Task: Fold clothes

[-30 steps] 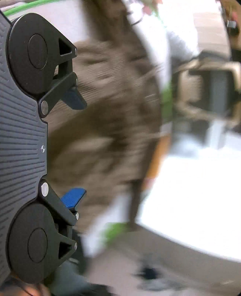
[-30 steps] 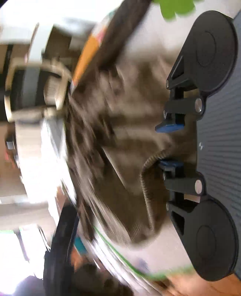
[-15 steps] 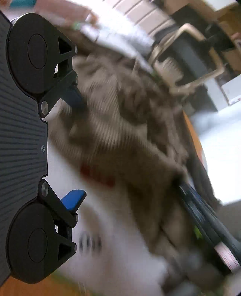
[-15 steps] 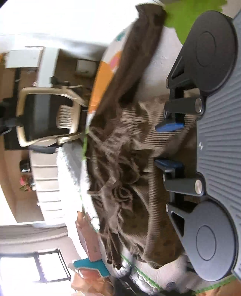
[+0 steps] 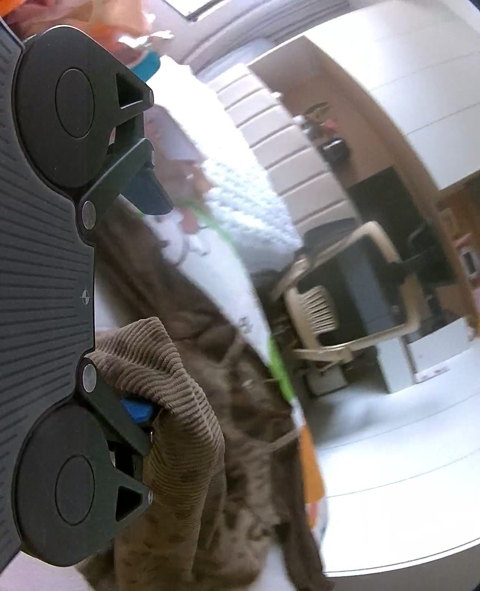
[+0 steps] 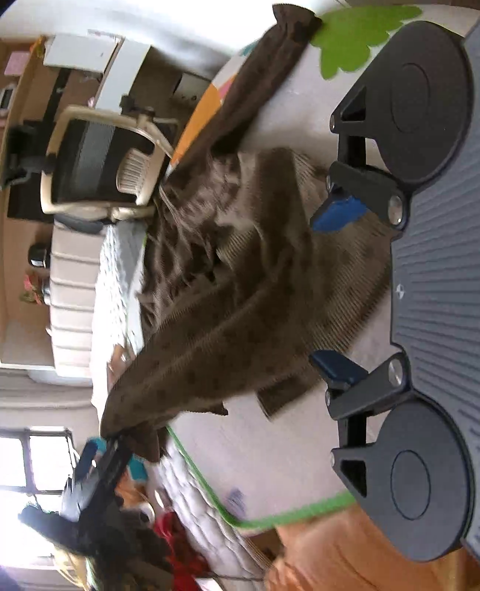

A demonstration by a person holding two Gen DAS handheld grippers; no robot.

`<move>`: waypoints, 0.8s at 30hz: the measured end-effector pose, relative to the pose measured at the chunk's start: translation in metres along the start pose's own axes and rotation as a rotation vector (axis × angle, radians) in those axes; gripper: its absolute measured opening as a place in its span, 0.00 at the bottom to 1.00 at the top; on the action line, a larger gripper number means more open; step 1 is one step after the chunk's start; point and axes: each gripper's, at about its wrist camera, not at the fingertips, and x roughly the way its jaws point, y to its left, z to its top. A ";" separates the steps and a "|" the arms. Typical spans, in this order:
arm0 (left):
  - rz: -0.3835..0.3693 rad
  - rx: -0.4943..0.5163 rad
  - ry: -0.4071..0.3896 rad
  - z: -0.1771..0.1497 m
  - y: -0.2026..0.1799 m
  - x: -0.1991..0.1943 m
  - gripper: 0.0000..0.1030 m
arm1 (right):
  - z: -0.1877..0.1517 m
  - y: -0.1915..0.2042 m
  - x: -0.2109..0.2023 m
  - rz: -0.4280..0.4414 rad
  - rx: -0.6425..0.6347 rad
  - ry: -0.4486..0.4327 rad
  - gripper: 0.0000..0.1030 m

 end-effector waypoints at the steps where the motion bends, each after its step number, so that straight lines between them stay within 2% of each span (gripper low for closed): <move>1: -0.016 -0.011 0.016 -0.004 0.001 0.001 0.96 | 0.000 0.007 0.003 -0.006 -0.026 -0.002 0.73; 5: -0.083 -0.070 0.046 -0.014 0.011 -0.002 0.96 | 0.005 0.031 0.027 -0.031 -0.119 -0.001 0.76; 8: -0.077 -0.098 0.046 -0.017 0.019 -0.008 0.96 | 0.012 0.028 0.048 -0.065 -0.124 0.024 0.76; 11: -0.080 -0.125 0.052 -0.020 0.027 -0.012 0.96 | 0.008 0.011 0.053 -0.206 -0.133 0.038 0.75; 14: -0.105 -0.141 0.077 -0.031 0.032 -0.016 0.96 | 0.000 -0.019 0.035 -0.378 -0.075 0.012 0.75; 17: -0.158 -0.156 0.139 -0.049 0.031 -0.020 0.96 | -0.007 -0.048 0.010 -0.545 0.007 -0.030 0.75; 21: -0.211 -0.134 0.188 -0.062 0.022 -0.024 0.96 | -0.009 -0.071 -0.019 -0.572 0.131 -0.083 0.75; 24: -0.218 -0.109 0.188 -0.064 0.014 -0.026 0.96 | 0.002 -0.048 -0.019 -0.369 0.126 -0.119 0.75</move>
